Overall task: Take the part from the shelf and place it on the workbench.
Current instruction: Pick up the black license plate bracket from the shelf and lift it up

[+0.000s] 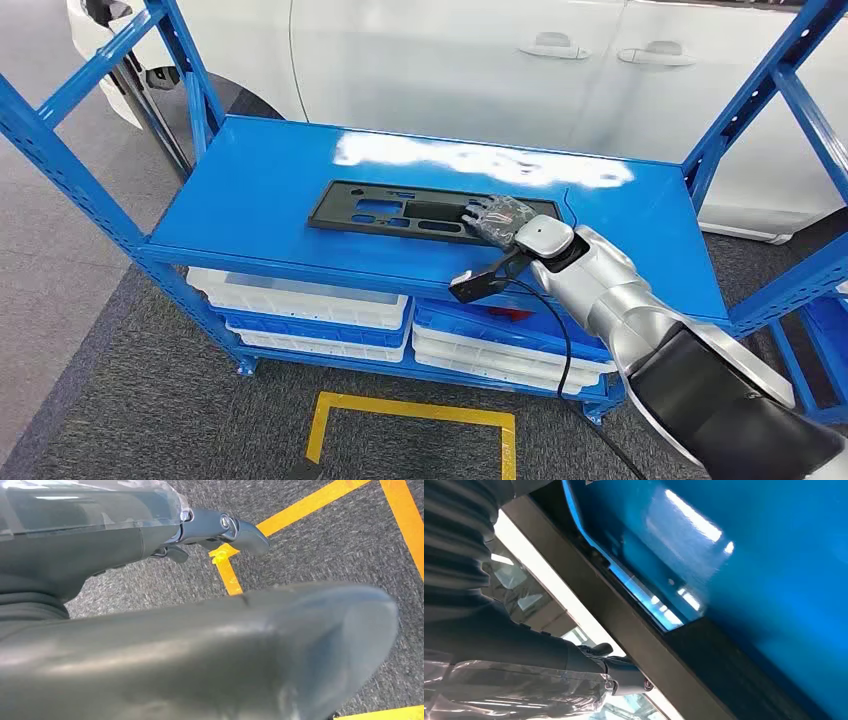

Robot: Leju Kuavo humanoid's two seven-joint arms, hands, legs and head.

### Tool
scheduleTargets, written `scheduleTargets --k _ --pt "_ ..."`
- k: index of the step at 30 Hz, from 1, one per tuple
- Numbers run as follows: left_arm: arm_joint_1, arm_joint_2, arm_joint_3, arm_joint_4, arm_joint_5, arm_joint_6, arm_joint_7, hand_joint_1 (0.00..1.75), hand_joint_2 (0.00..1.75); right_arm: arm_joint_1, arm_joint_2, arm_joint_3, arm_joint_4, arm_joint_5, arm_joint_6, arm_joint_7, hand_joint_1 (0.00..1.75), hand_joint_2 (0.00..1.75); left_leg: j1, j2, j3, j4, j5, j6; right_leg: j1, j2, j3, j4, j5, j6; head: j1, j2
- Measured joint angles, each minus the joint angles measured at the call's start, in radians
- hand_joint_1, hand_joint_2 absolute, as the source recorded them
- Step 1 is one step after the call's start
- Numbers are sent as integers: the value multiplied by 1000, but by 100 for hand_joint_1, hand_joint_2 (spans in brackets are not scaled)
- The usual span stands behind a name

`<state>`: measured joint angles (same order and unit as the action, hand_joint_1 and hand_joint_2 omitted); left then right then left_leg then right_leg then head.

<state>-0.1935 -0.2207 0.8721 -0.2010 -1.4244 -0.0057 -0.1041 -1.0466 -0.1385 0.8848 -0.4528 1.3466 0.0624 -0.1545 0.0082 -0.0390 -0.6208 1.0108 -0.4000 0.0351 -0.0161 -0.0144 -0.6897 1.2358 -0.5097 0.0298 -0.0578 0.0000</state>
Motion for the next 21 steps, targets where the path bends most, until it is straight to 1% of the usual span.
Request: scheduleTargets --k 1,2,3,4,5,6,8,9,10,12,13,14,15,16,17,18,19,20,21 --pt "0 0 0 0 0 0 0 0 0 -1 1 0 0 0 1 -2 116 175 0 0 1 1 -2 -1 1 -2 21 -46 24 -4 0 0" --pt "0 0 0 0 0 0 0 0 0 -2 2 1 1 1 3 -4 129 175 0 0 2 2 -3 -2 3 -8 39 -84 38 -8 0 0" --pt "0 -1 0 0 0 0 0 0 0 -5 4 2 1 1 6 -9 161 175 -2 0 1 4 -5 -5 8 -16 68 -149 63 -13 0 0" --pt "0 -2 0 0 0 0 -1 0 0 -8 6 3 1 2 8 -14 169 175 -4 1 -1 5 -6 -8 13 -24 87 -193 73 -18 0 0" --pt "0 -3 0 0 0 0 -1 0 0 -11 7 4 2 2 10 -20 171 175 -6 3 -4 5 -6 -13 17 -30 95 -214 72 -21 0 0" --pt "0 -3 0 0 0 0 -2 0 0 -13 8 5 2 3 11 -25 172 175 -7 5 -6 4 -4 -18 19 -29 96 -221 70 -23 0 0" --pt "0 -3 0 0 0 0 -3 0 0 -16 8 6 1 3 12 -31 172 175 -8 9 -6 6 -10 -28 13 -28 100 -231 73 -30 0 0" --pt "-1 -3 0 0 1 0 -4 0 0 -18 8 6 1 3 12 -33 171 175 -9 12 -11 23 -24 -34 10 -29 104 -236 75 -35 0 0" --pt "-2 -3 0 0 1 0 -5 0 0 -19 8 7 1 2 13 -35 171 175 -8 15 -27 62 -49 -40 7 -31 108 -241 77 -40 0 0" --pt "-1 -3 0 0 1 0 -6 0 0 -19 3 8 2 2 15 -38 171 175 -5 20 -87 193 -117 -51 8 -33 110 -242 77 -45 0 0" --pt "0 -3 0 0 1 0 -6 0 0 -19 -1 9 2 2 16 -40 171 175 -4 21 -118 255 -139 -55 8 -33 110 -242 77 -45 0 0" --pt "1 -3 0 0 1 0 -6 0 0 -18 -6 9 2 2 17 -41 171 175 -4 22 -134 287 -144 -58 8 -33 110 -241 76 -45 0 0" --pt "1 -3 0 0 1 0 -7 0 0 -18 -9 10 1 2 18 -41 171 175 -3 22 -129 275 -128 -59 8 -33 111 -240 76 -44 0 0" --pt "1 -3 0 0 1 0 -7 0 0 -19 -11 10 1 2 18 -42 171 175 -1 22 -104 224 -95 -59 7 -31 112 -239 74 -43 0 0" --pt "0 -2 0 0 1 0 -7 0 0 -21 -12 10 1 2 18 -42 171 175 1 19 -67 147 -59 -59 7 -29 113 -237 72 -39 0 0" --pt "0 -3 0 0 1 0 -7 0 0 -24 -13 10 1 2 18 -42 172 175 1 14 -33 78 -31 -56 8 -26 114 -234 70 -35 0 0" --pt "0 -3 0 0 1 0 -7 0 0 -26 -14 10 1 2 19 -42 173 175 1 10 -10 29 -14 -49 10 -23 115 -232 68 -30 0 0" --pt "0 -3 0 0 1 1 -7 0 0 -27 -15 10 1 2 19 -42 174 175 -1 6 0 6 -9 -42 11 -21 115 -230 66 -24 0 0" --pt "0 -2 0 0 1 1 -8 0 0 -28 -17 10 1 2 19 -43 174 175 -4 6 -1 4 -10 -32 12 -19 115 -230 66 -18 0 0"
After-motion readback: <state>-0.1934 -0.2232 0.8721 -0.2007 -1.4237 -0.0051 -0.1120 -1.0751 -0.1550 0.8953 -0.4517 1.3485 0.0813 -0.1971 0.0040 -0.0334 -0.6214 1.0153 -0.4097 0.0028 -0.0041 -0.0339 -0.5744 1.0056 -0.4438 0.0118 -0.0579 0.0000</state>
